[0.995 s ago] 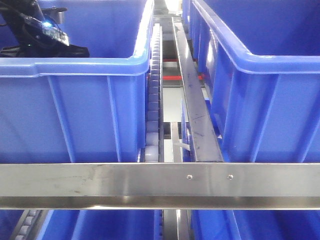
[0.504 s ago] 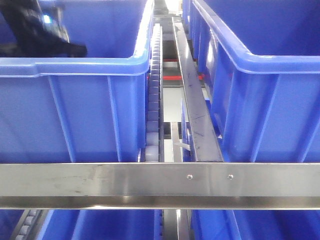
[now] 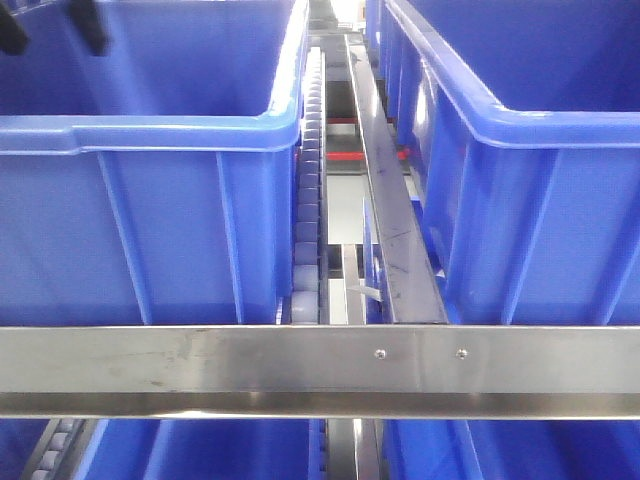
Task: Pick and sort blue part to right shelf
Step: 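Lower the left gripper's part into a blue bin and open it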
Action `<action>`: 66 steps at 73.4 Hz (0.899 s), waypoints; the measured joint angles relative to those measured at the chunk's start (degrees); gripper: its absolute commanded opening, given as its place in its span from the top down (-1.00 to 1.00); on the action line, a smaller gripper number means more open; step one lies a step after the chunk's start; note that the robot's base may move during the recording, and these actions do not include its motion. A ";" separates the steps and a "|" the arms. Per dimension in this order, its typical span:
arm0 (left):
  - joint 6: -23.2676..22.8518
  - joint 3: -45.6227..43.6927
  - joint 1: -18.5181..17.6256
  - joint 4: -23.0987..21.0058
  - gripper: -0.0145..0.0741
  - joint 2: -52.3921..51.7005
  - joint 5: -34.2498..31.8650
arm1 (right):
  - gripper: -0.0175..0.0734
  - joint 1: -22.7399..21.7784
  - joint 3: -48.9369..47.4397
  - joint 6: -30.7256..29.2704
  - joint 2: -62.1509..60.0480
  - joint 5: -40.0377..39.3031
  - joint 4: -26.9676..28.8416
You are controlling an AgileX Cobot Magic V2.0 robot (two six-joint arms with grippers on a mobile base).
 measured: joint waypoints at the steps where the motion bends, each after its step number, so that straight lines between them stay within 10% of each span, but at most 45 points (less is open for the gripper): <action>1: 0.00 0.87 0.00 0.14 -0.04 -0.42 -0.28 | 0.11 0.00 0.00 0.00 0.33 0.00 0.00; 24: 0.28 19.85 0.00 1.46 0.38 -22.77 -10.88 | 0.11 0.00 -3.56 0.00 14.10 0.11 0.00; 66: 0.41 42.84 0.00 6.65 0.39 -59.85 -18.79 | 0.11 -1.21 -34.82 0.00 54.98 13.49 1.07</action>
